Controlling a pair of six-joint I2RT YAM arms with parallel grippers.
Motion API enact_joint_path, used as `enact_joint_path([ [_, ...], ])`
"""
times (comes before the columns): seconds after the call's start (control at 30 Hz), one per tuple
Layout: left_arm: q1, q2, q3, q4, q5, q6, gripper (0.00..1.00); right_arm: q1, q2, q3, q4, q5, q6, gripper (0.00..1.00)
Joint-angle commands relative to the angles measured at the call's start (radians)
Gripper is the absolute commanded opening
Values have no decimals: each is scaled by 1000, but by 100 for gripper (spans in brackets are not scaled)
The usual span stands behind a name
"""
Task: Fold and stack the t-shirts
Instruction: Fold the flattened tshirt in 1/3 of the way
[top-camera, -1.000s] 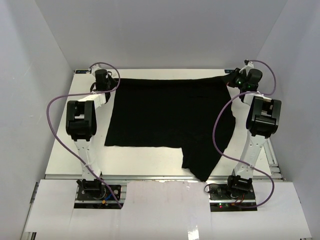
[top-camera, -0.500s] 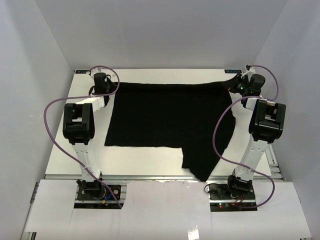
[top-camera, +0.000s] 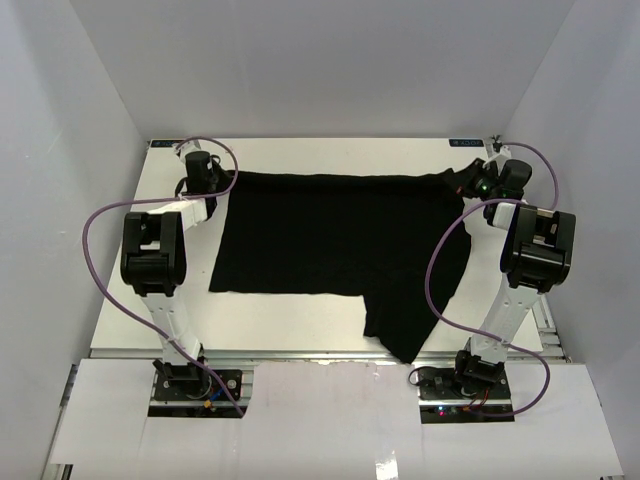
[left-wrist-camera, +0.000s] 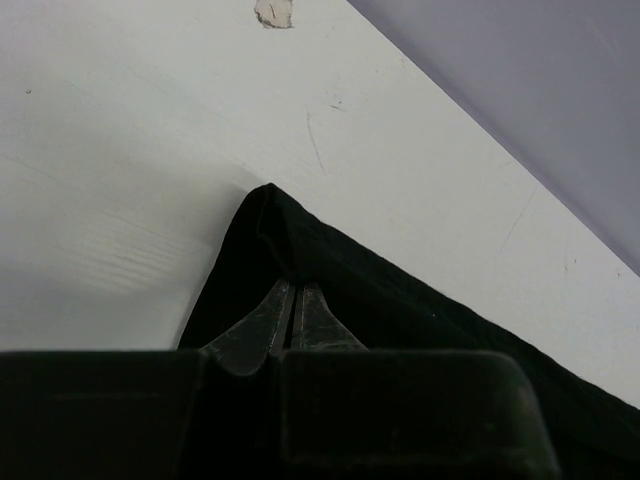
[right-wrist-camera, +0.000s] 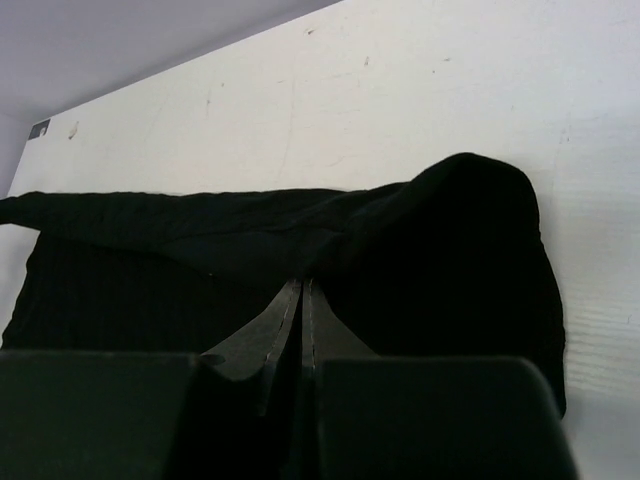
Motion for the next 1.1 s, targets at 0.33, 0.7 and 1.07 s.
enact_joint_path([
  [0.33, 7, -104, -63, 7, 14, 8, 8, -27, -67, -50, 7, -1, -23, 7],
  [0.7, 7, -123, -91, 8, 15, 2, 8, -31, -56, -55, -37, 12, -24, 7],
  [1.07, 7, -140, -135, 7, 15, -7, 8, -38, -50, -68, -86, 20, -35, 7],
])
